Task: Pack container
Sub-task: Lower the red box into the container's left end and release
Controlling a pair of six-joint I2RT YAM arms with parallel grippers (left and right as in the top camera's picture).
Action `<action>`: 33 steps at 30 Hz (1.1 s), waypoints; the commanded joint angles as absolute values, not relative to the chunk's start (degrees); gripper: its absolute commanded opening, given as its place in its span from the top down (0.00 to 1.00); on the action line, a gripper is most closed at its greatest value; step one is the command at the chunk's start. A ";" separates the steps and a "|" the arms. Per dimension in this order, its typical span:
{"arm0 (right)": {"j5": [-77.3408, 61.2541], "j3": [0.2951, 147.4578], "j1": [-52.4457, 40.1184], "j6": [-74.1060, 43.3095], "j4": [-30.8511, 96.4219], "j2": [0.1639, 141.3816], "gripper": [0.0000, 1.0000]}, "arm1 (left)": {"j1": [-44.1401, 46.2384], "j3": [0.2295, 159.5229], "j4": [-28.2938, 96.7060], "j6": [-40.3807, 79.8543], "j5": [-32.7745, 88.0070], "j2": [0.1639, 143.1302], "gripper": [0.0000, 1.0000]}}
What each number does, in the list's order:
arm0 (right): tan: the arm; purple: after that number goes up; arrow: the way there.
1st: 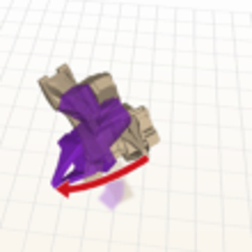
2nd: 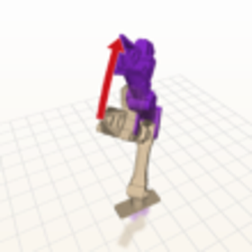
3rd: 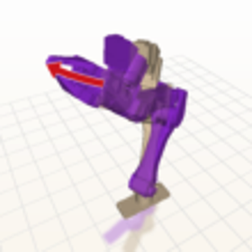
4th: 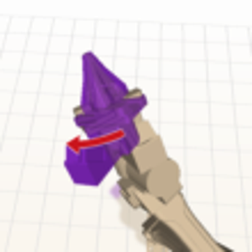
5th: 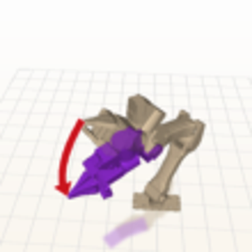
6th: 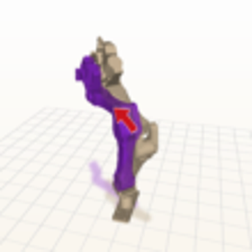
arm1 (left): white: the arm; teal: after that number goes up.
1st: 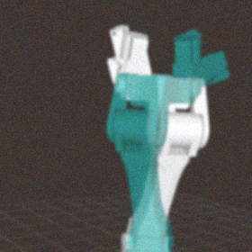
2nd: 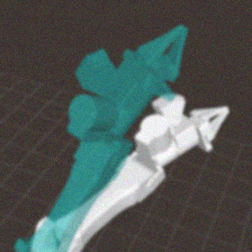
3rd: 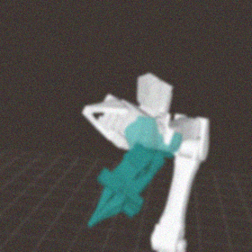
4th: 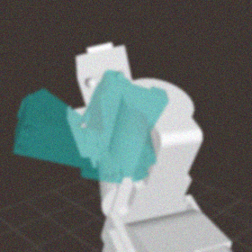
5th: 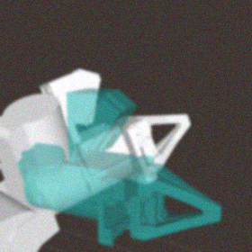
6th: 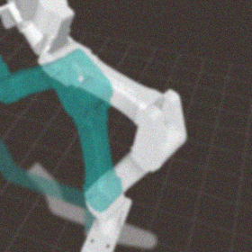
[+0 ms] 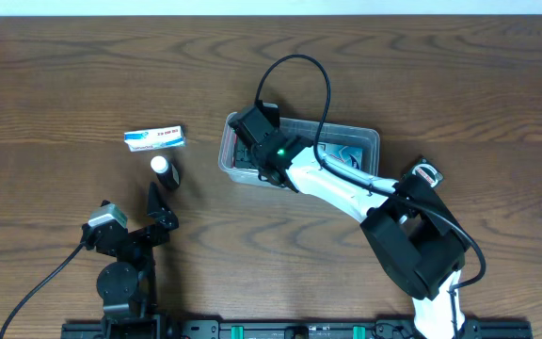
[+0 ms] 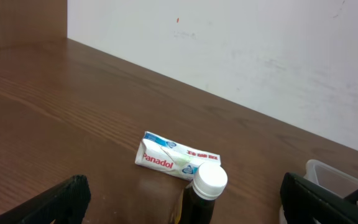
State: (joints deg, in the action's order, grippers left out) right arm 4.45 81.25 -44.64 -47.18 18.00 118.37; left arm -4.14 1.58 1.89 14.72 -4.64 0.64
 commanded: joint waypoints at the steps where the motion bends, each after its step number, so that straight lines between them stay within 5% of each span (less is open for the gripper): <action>1: 4.51 81.25 -45.34 -47.99 16.80 119.98 0.59 | -4.49 0.23 3.77 13.78 -5.10 0.60 0.02; 33: 1.91 81.32 -45.39 -45.12 13.87 119.17 0.32 | -4.49 0.23 3.77 13.78 -5.10 0.60 0.02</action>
State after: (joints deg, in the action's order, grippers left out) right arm 2.33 81.25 -44.75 -46.87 14.04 119.63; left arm -4.14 1.58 1.89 14.72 -4.64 0.64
